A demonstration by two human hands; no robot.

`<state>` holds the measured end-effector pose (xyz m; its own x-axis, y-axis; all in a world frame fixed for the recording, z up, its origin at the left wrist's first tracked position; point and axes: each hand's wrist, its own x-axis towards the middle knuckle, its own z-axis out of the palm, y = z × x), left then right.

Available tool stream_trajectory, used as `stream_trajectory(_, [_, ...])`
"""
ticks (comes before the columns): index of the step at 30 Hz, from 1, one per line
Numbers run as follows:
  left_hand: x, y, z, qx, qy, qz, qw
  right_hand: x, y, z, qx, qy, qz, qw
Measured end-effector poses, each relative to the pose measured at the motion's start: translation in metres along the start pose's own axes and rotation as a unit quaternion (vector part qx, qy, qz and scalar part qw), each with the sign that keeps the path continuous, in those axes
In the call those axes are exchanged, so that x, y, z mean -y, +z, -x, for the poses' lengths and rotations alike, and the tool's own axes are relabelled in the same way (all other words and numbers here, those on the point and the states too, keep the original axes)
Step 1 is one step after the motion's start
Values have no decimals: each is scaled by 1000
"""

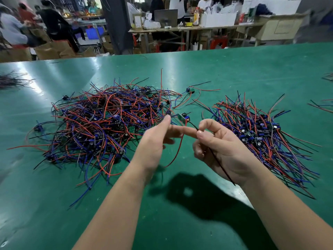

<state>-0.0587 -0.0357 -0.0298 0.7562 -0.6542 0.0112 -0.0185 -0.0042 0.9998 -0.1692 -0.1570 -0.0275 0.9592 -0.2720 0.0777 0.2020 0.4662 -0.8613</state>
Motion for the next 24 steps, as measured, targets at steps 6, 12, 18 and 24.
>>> stream_trajectory(6, [-6,9,5,110,-21,265,958,-9,5,0,25,32,15,999])
stream_trajectory(12, [-13,-4,8,185,-105,382,900,-2,-3,-5,-140,-5,134,981])
stream_trajectory(18, [-12,10,15,253,-166,325,896,-5,-1,-3,-25,47,99,994])
stream_trajectory(24, [-8,16,18,286,-259,149,911,-3,-8,-4,-74,5,100,992])
